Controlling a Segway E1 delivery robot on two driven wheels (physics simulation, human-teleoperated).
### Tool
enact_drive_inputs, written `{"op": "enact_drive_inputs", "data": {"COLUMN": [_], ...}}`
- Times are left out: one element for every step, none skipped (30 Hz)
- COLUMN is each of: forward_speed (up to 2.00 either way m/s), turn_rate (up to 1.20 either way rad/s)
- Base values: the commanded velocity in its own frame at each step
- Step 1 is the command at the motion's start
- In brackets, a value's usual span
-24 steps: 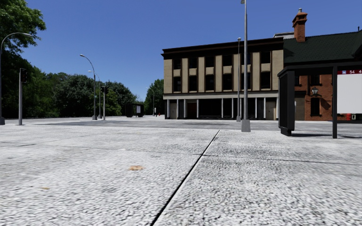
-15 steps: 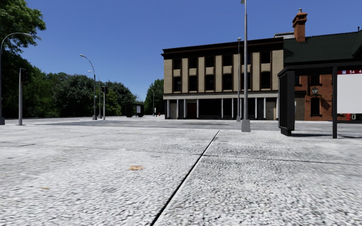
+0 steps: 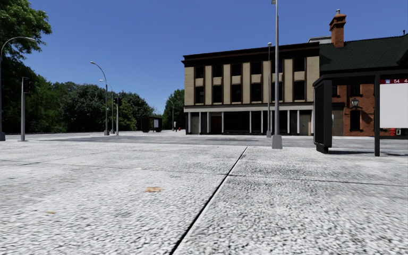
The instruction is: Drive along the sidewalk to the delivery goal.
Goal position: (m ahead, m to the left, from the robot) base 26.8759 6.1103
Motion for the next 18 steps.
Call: {"op": "enact_drive_inputs", "data": {"forward_speed": [0.0, 0.0, 0.0, 0.0, 0.0, 0.0, 0.59, 0.72, 2.0, 2.0, 2.0, 2.0, 2.0, 2.0, 2.0, 2.0, 2.0, 2.0], "turn_rate": [0.0, 0.0, 0.0, 0.0, 0.0, 0.0, 0.0, 0.0, 0.0, 0.0, 0.0, 0.0, 0.0, 0.0, 0.0, 0.0, 0.0, 0.1]}}
